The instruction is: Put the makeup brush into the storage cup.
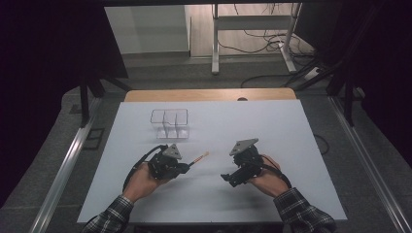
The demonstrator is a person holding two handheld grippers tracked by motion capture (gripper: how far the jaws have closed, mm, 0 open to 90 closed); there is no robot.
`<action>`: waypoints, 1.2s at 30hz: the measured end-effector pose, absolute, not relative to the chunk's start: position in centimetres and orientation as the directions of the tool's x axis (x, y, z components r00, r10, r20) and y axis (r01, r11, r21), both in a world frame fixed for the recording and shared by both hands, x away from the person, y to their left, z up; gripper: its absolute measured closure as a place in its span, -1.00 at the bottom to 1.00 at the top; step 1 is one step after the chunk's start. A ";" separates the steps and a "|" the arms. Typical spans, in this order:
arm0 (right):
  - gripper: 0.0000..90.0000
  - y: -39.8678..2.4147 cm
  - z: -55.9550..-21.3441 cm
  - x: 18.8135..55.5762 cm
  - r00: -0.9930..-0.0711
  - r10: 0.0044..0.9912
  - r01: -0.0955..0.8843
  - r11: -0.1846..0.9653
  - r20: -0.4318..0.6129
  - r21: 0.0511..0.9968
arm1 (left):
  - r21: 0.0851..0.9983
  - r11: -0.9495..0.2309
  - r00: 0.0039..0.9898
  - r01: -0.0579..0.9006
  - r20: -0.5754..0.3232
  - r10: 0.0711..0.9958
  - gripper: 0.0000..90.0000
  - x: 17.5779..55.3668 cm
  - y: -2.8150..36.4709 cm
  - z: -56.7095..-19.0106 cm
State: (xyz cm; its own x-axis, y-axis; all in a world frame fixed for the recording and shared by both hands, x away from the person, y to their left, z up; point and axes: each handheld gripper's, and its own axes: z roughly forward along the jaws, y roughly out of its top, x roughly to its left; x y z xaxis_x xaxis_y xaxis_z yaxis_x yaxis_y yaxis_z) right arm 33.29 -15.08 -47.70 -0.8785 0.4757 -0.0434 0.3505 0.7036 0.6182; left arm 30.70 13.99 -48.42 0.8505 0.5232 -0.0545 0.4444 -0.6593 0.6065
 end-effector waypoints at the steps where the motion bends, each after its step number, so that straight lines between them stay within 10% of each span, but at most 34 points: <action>1: -1.00 -15.1 -47.7 33.2 -0.877 0.479 0.354 0.703 -0.042 0.617 | 0.609 -0.657 0.849 0.444 -0.051 0.526 0.85 30.7 14.1 -48.4; 36: -1.00 -19.1 -47.8 31.4 -0.819 0.572 0.414 0.651 -0.053 0.637 | 0.639 -0.568 0.766 0.519 -0.054 0.640 0.86 31.2 18.0 -47.9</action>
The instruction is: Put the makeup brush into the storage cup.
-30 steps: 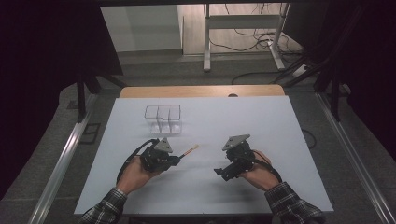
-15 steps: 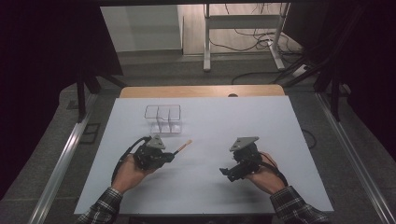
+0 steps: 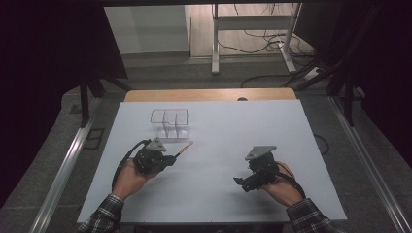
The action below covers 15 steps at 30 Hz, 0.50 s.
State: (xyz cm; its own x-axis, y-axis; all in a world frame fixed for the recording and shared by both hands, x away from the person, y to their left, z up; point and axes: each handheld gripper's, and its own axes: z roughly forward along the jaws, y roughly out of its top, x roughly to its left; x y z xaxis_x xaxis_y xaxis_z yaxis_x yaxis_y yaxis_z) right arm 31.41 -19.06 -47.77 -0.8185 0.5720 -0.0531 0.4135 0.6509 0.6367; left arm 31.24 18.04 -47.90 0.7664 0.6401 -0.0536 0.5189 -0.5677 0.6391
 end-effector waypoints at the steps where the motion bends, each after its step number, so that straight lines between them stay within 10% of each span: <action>1: -1.00 -19.1 -47.8 31.4 -0.819 0.572 0.414 0.651 -0.053 0.637 | 0.639 -0.568 0.766 0.519 -0.054 0.640 0.86 31.2 18.0 -47.9; 15: -1.00 -21.4 -47.7 30.9 -0.783 0.620 0.451 0.615 -0.043 0.647 | 0.658 -0.517 0.726 0.548 -0.067 0.685 0.86 31.6 19.8 -47.7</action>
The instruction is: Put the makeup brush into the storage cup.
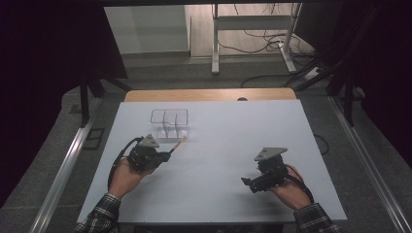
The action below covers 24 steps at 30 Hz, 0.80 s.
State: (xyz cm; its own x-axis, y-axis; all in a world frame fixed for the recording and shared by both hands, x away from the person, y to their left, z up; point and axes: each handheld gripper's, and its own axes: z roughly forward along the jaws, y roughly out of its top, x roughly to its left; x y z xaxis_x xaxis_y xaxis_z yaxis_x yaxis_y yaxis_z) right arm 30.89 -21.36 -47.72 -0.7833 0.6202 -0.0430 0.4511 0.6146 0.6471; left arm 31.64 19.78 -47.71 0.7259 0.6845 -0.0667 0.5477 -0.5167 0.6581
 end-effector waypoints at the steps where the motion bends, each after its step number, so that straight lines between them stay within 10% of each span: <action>1: -1.00 -21.5 -47.7 30.8 -0.780 0.624 0.454 0.613 -0.044 0.646 | 0.658 -0.516 0.723 0.549 -0.065 0.687 0.86 31.7 19.9 -47.7; 24: -1.00 -25.6 -47.4 29.9 -0.695 0.717 0.515 0.545 -0.049 0.662 | 0.700 -0.423 0.649 0.576 -0.076 0.757 0.86 31.9 22.6 -47.3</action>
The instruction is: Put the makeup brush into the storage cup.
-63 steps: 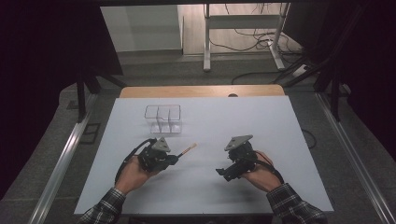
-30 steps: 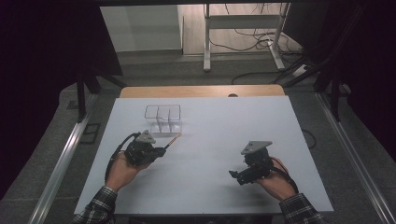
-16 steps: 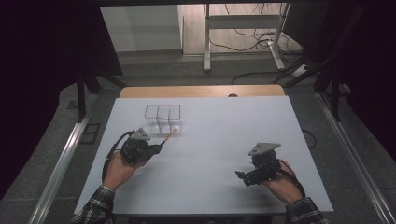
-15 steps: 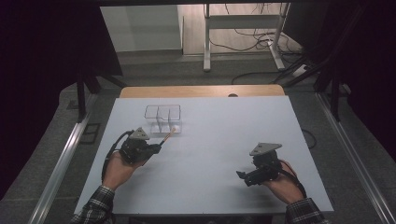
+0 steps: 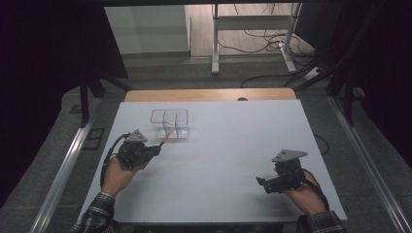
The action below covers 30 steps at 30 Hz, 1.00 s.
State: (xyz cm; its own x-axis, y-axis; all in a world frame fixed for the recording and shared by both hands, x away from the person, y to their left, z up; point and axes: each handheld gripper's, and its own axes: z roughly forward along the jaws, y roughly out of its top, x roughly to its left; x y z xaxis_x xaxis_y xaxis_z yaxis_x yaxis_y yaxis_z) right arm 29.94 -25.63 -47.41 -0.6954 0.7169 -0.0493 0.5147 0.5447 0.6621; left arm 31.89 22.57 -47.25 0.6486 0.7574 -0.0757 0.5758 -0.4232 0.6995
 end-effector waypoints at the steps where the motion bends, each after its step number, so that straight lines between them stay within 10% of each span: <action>1: -1.00 -25.6 -47.4 29.9 -0.695 0.717 0.515 0.545 -0.049 0.662 | 0.701 -0.418 0.645 0.577 -0.077 0.761 0.86 31.9 22.7 -47.3; 30: -1.00 -29.3 -47.4 28.5 -0.596 0.802 0.581 0.451 -0.022 0.677 | 0.797 -0.252 0.564 0.549 -0.131 0.815 0.85 32.6 24.4 -46.2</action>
State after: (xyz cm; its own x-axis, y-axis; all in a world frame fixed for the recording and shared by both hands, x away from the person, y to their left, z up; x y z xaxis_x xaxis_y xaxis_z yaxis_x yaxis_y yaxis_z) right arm 28.49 -29.31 -47.41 -0.5965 0.8023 -0.0225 0.5814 0.4512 0.6770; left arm 32.62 24.44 -46.22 0.5642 0.8152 -0.1312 0.5495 -0.2520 0.7966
